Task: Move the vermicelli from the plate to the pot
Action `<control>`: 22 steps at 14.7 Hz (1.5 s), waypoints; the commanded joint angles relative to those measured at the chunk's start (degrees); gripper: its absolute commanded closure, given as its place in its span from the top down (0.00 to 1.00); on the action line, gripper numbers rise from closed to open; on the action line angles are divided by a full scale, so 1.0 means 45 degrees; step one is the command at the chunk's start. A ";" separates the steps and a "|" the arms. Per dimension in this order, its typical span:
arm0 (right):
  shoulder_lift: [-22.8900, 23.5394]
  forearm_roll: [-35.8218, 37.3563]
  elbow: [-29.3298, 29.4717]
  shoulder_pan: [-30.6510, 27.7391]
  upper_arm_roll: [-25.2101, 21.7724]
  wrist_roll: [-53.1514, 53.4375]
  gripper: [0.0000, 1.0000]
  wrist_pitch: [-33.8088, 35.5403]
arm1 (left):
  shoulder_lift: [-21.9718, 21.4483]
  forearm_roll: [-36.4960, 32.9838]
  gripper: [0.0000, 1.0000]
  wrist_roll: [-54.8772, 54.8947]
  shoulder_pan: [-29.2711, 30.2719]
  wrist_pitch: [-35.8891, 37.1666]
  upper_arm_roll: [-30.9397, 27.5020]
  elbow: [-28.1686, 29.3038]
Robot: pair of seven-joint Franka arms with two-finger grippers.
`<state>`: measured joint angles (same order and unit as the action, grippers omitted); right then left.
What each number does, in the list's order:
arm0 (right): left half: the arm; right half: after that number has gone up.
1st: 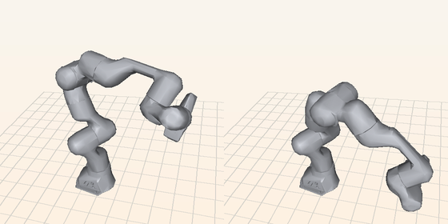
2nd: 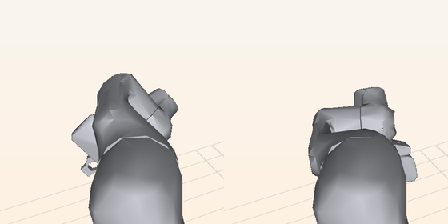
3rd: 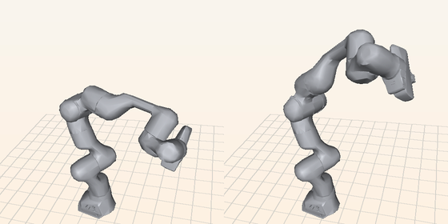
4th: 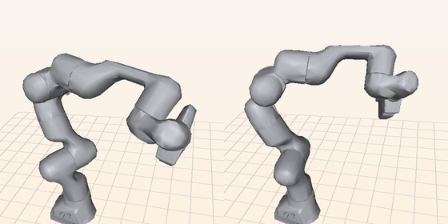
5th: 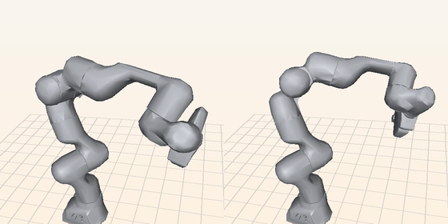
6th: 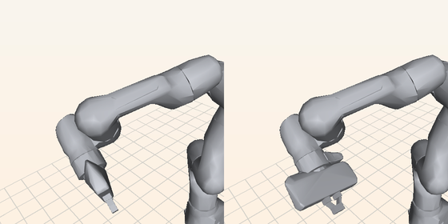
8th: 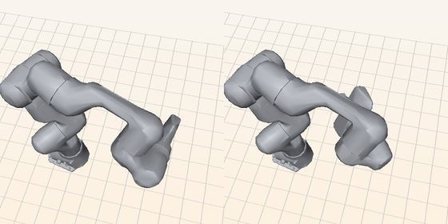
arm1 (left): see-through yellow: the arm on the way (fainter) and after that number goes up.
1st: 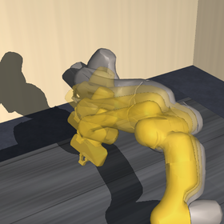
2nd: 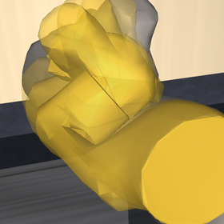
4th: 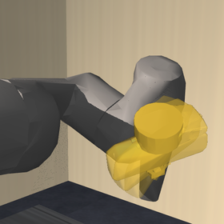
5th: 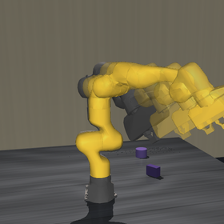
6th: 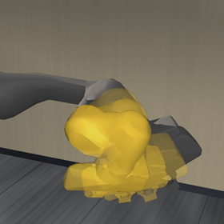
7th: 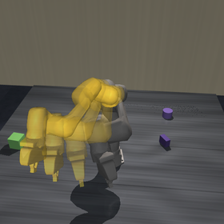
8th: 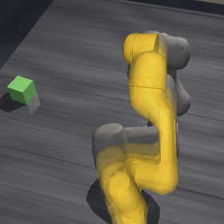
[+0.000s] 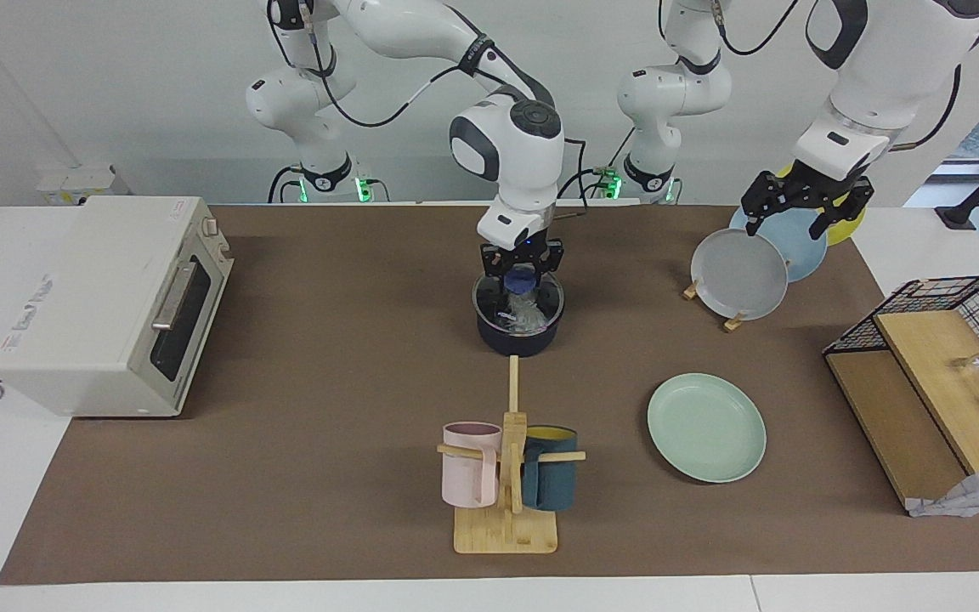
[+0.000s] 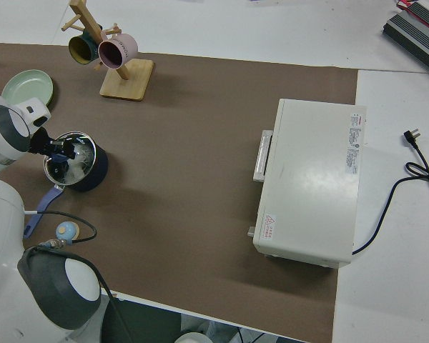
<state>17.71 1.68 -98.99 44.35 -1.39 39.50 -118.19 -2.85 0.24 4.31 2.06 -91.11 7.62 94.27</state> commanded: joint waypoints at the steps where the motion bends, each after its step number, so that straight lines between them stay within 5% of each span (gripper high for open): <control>1: -0.0107 -0.0099 -0.0209 -0.0050 0.0035 0.0265 0.47 -0.0259 | -0.0089 -0.0034 1.00 0.0018 0.0070 0.0345 0.0045 -0.0148; 16: -0.0028 -0.0626 -0.0248 -0.0050 0.0035 0.0422 0.50 -0.0298 | 0.0028 -0.0054 1.00 -0.0040 -0.0418 0.0385 0.0259 -0.0402; 21: -0.0048 -0.0626 -0.0520 -0.0089 0.0035 0.0402 0.61 -0.0550 | 0.0009 -0.0132 1.00 -0.0041 -0.0458 0.0384 0.0279 -0.0403; 22: -0.0067 -0.0607 -0.0599 -0.0089 0.0035 0.0402 0.70 -0.0668 | 0.0009 -0.0112 1.00 -0.0041 -0.0477 0.0404 0.0279 -0.0422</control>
<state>17.99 0.26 -99.41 44.09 -1.52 40.33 -119.34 -2.85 0.25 4.28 0.51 -91.05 9.19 93.64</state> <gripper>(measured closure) 0.339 0.000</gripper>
